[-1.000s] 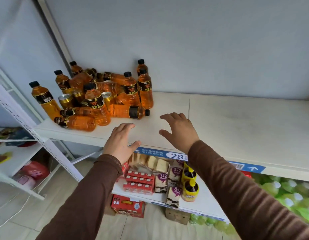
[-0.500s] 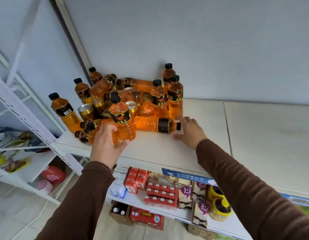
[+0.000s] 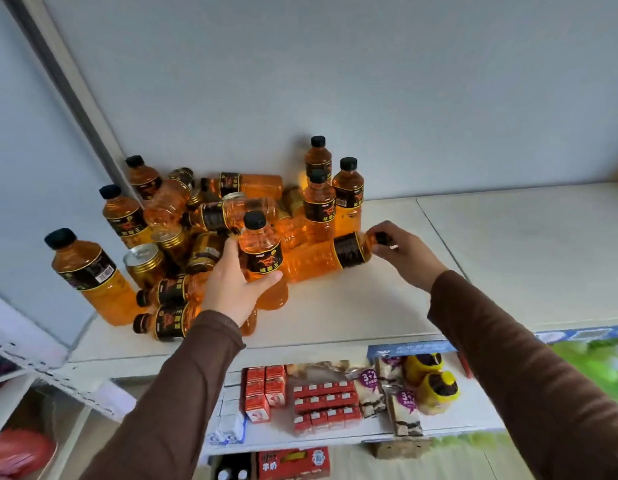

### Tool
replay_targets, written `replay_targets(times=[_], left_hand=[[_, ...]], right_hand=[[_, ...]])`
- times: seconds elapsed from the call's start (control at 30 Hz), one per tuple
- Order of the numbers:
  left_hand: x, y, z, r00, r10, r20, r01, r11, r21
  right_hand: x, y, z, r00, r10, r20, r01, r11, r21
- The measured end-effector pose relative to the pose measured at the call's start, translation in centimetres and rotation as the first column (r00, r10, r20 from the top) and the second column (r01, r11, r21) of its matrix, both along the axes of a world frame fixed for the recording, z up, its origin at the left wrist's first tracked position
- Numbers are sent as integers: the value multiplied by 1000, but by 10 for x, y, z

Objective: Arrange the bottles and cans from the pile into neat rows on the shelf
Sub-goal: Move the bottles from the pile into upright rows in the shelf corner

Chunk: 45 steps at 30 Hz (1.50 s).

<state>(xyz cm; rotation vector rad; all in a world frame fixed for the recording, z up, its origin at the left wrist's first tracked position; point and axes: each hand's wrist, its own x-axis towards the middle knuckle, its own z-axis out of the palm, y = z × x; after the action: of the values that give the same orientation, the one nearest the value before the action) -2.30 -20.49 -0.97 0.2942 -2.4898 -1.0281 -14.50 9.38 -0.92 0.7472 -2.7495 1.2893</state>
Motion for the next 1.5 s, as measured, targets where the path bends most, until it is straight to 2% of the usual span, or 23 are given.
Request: replay_targets(times=[0.13,0.33,0.43,0.5,0.83,0.93,1.13,1.23,1.5], left_hand=[[-10,8,-1,991,-129,-39,131,991,38],[-30,37,-2,953,-295,-63,302,939,165],[-36,51,-3,945,-324,-45,327,928,181],[-38,58,-4,939,-341,-36,341,920,193],[-35,68,-28,924,-379,-48,373,868,326],[-34,70,-34,931,-363,-34,354,879,320],[-36,73,-41,938,-345,-35,338,891,303],[-38,73,-42,940,-338,-43,334,894,300],[-50,104,-39,881,-470,-56,466,843,269]], right_hand=[[11,2,35,990,-95,-104,99,995,32],[11,-5,81,970,-81,-229,125,975,185],[6,-11,91,969,-81,-233,147,949,280],[3,-13,92,967,-106,-230,171,943,286],[7,-5,61,972,-198,-130,196,980,-24],[12,-5,53,974,-212,-86,208,977,-53],[19,-13,55,953,-287,-92,283,957,-62],[22,-12,60,949,-310,-50,302,945,-125],[48,34,65,905,-425,14,415,876,-247]])
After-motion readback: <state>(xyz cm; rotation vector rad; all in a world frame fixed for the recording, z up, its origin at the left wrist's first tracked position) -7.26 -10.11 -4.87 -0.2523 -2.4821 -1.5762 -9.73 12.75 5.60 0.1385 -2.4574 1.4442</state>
